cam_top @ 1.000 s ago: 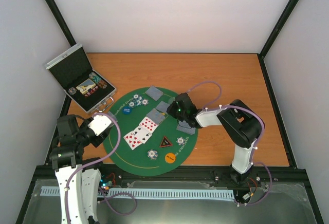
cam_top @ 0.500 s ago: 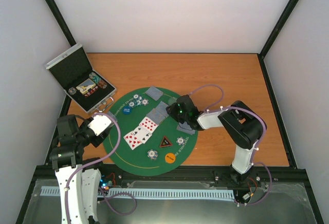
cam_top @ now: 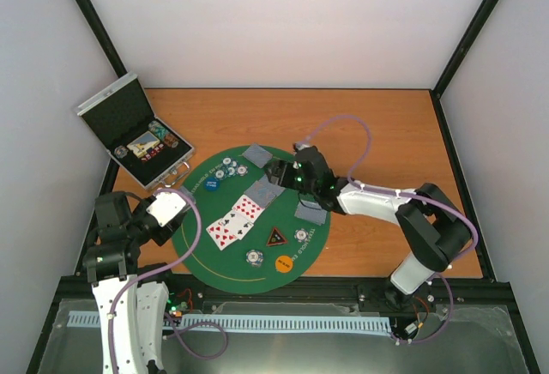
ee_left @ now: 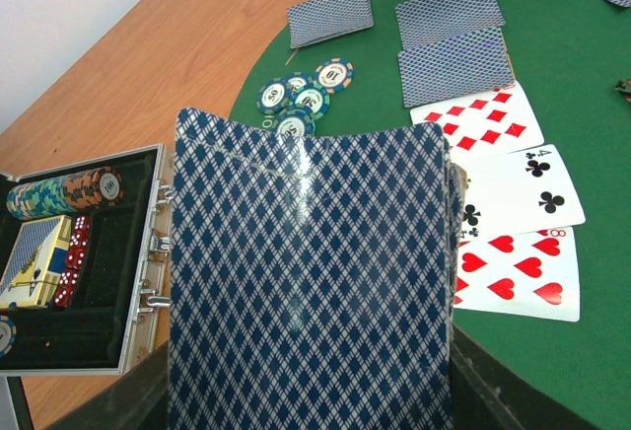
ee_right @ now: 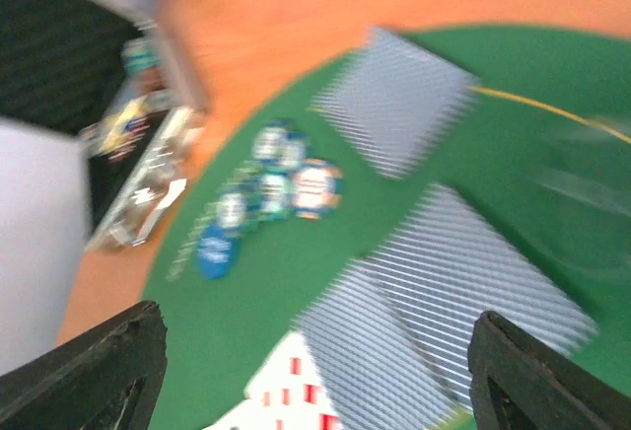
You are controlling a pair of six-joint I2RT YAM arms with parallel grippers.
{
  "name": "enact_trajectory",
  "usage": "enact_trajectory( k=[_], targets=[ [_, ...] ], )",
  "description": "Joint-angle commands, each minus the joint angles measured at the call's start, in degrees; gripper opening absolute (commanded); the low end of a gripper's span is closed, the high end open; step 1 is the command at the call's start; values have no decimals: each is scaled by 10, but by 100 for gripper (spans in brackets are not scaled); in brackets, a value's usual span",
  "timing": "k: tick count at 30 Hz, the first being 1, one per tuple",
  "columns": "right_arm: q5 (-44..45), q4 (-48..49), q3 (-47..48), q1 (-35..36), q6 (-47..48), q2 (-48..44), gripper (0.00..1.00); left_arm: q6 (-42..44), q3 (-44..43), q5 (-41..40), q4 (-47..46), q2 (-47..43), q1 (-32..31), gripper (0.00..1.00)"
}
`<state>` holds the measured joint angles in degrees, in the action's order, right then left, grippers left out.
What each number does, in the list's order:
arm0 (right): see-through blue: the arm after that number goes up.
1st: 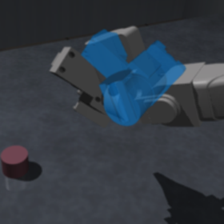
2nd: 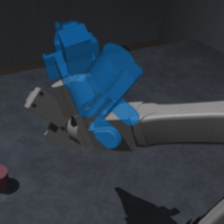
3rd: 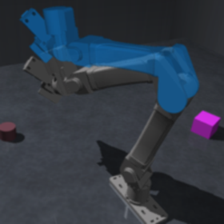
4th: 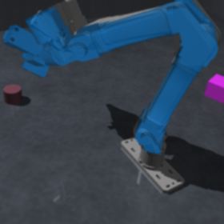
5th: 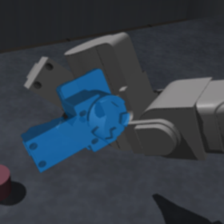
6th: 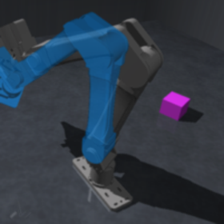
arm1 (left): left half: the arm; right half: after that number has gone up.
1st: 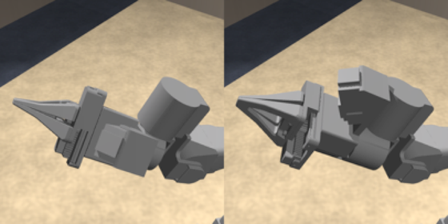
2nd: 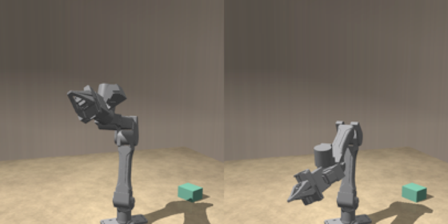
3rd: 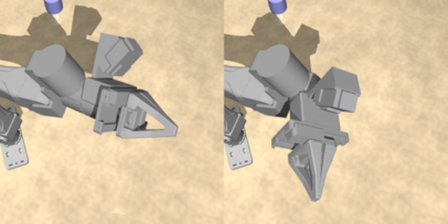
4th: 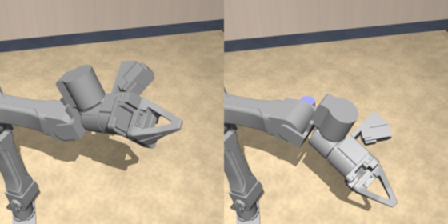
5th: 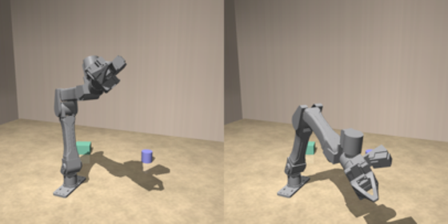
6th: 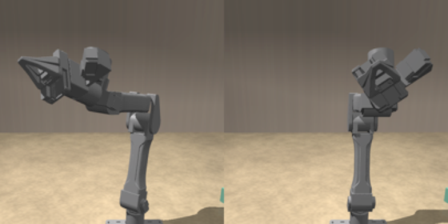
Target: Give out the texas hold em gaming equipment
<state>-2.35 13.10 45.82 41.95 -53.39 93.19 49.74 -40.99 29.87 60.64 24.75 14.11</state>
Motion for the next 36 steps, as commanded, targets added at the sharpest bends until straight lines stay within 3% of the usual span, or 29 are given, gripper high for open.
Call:
enact_trajectory(
  k=[1, 5, 7, 16, 20, 25, 29, 36],
  targets=[
    [-142, 34, 77, 25, 240, -15, 83, 14, -10, 15, -8, -4, 3, 51],
    [-405, 24, 189, 34, 298, 53, 83, 14, -11, 16, -7, -4, 3, 51],
    [-487, 3, 256, 50, 305, 84, 83, 14, -11, 17, -7, -4, 4, 51],
    [-533, -116, 413, 115, 346, 198, 83, 15, -12, 18, -6, -4, 5, 51],
    [-546, -153, 474, 136, 357, 241, 77, 14, -12, 17, -7, -6, 5, 51],
    [-573, -134, 508, 148, 320, 276, 60, 14, -12, 18, -7, -4, 5, 51],
    [-582, -121, 516, 152, 295, 292, 38, 16, -12, 18, -6, -4, 5, 51],
    [-559, -155, 516, 147, 304, 281, 7, 16, -12, 17, -7, -7, 6, 51]
  ],
)
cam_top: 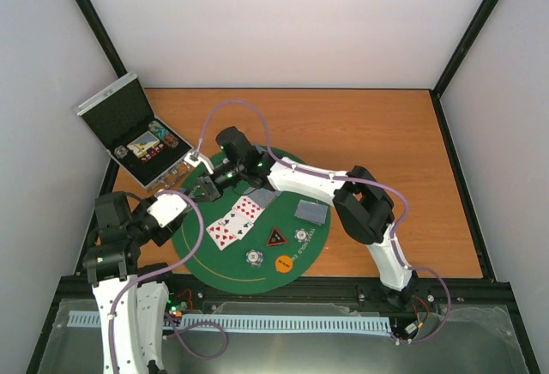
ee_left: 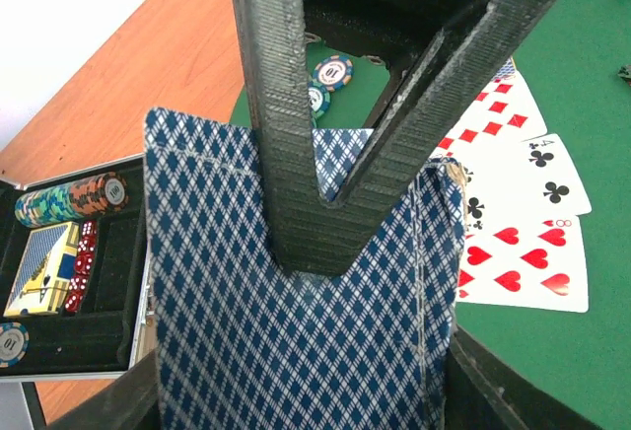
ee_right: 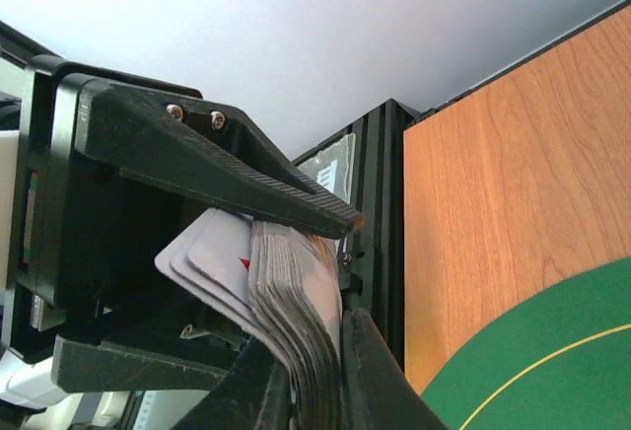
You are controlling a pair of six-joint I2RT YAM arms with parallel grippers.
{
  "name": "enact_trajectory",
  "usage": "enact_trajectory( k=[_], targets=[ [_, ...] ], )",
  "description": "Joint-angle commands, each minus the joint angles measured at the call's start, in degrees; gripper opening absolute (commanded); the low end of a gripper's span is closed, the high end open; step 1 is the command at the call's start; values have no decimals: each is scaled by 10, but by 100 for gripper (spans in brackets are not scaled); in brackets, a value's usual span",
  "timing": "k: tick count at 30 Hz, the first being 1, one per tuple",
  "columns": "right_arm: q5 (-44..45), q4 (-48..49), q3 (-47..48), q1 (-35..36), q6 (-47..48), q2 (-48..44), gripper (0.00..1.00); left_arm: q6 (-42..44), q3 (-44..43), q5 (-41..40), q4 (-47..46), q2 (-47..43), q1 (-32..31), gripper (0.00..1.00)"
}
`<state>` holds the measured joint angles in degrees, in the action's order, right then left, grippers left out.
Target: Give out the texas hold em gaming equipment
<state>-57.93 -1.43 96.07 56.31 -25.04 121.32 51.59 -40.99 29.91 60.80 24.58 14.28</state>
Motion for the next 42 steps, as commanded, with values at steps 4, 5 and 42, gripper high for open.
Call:
enact_trajectory(
  k=[4, 5, 42],
  targets=[
    [25, -40, 13, -11, 3, -11, 3, -6, -11, 15, -9, -8, 4, 59],
    [31, -46, 9, -19, -2, -17, 3, -7, -11, 14, -9, -8, 4, 72],
    [175, -1, -512, -602, -43, -203, 26, -16, -1, 1, -20, -22, 8, 100]
  ],
)
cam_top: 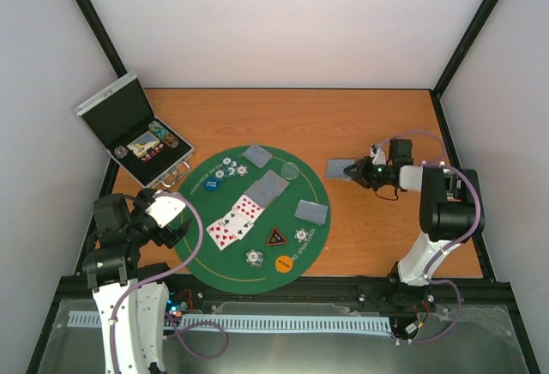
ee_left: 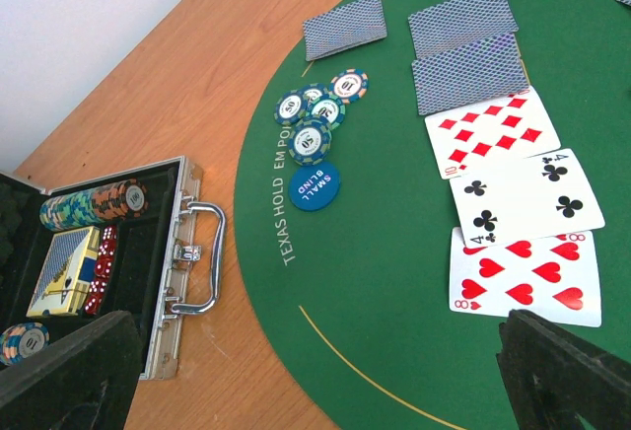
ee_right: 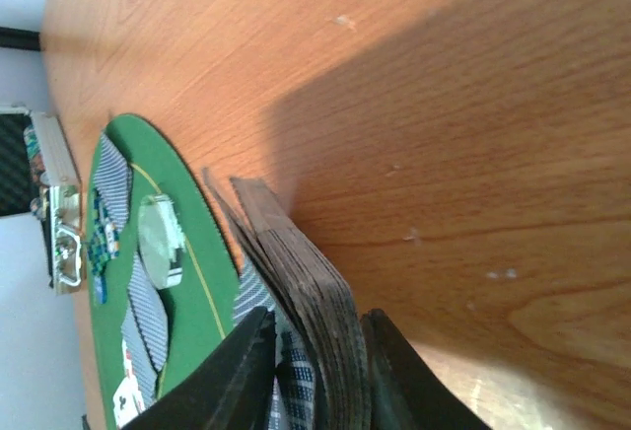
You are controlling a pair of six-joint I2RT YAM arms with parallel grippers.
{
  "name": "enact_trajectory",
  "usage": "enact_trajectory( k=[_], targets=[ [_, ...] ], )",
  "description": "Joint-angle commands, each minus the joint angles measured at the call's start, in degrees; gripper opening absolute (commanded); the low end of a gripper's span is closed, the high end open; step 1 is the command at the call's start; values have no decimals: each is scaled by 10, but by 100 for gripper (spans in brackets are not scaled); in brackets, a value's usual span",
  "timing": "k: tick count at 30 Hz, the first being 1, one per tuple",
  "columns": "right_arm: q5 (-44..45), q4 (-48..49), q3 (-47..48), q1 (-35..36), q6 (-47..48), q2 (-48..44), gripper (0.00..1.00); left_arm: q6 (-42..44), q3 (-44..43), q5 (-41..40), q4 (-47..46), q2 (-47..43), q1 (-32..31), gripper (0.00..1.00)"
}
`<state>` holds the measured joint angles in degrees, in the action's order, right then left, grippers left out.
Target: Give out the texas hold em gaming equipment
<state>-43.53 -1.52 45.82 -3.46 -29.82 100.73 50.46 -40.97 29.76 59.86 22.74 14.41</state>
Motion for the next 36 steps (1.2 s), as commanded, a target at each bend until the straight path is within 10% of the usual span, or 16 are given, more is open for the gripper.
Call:
enact_trajectory(
  k=[1, 13, 19, 30, 36],
  targets=[
    [38, -1, -12, -4, 6, 1, 28, -4, -2, 2, -11, -4, 6, 100],
    [121, -6, -60, -4, 0, -51, 52, -4, -1, 3, -11, -3, 6, 100],
    [209, -25, -78, -4, -12, -134, 98, -5, -2, 2, -11, -3, 6, 100],
    [519, 55, -138, -4, 33, -489, 100, -104, 7, -22, -88, 24, 6, 100],
    [577, 216, -208, -3, 156, -525, 100, -250, -78, -61, -172, 225, 6, 100]
  ],
)
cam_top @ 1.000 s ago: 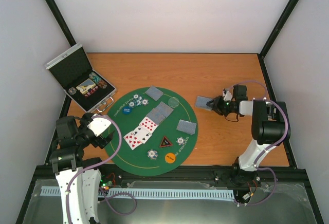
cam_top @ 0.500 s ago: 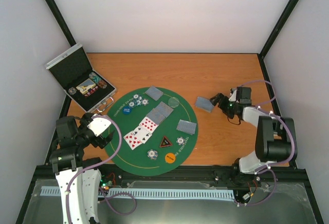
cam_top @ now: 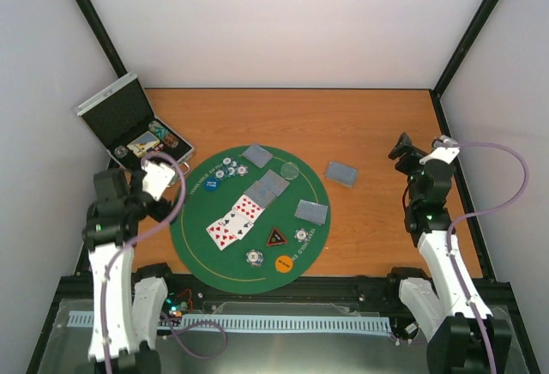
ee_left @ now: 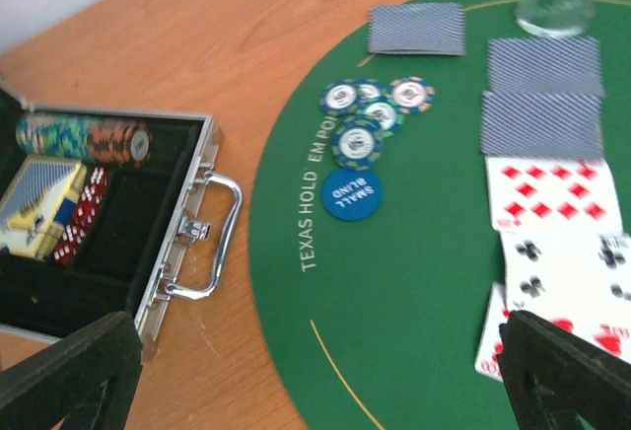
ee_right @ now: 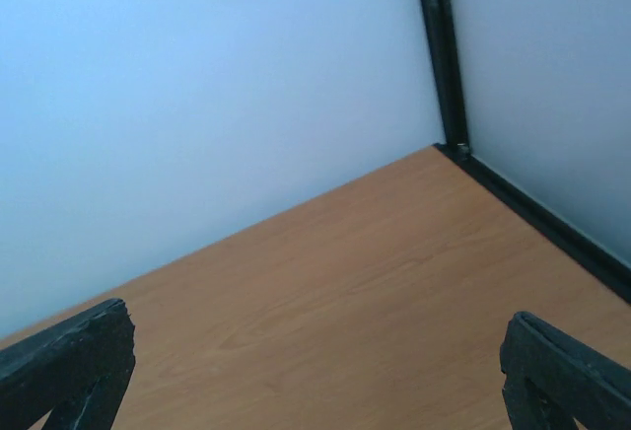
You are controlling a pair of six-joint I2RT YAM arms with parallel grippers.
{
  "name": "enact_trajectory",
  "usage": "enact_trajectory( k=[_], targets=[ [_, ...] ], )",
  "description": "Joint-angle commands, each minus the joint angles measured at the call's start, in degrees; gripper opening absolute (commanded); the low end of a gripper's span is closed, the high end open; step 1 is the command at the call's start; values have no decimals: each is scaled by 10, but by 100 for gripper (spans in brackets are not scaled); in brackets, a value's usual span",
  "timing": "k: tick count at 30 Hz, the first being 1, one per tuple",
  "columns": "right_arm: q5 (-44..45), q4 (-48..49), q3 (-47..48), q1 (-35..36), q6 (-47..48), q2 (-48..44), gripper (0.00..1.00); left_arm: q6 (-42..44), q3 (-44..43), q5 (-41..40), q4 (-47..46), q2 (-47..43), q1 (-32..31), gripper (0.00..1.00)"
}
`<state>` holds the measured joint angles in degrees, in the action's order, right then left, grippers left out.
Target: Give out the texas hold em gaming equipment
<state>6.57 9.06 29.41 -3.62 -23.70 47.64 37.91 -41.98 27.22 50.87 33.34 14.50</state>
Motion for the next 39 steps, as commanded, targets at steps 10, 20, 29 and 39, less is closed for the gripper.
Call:
enact_trajectory(
  k=[10, 20, 29, 39],
  targets=[
    [31, 421, -194, 9, 195, 139, 100, -339, 65, -109, -549, 179, 5, 100],
    [-114, 737, -210, 11, 255, 424, 100, -400, 235, -115, -879, 282, 2, 100],
    [-133, 543, -128, 12, 266, 405, 100, -398, 307, -88, -1173, 425, -4, 100],
    [-124, 530, -125, 14, 266, 404, 100, -388, 319, -112, -1329, 550, -11, 100]
  ],
)
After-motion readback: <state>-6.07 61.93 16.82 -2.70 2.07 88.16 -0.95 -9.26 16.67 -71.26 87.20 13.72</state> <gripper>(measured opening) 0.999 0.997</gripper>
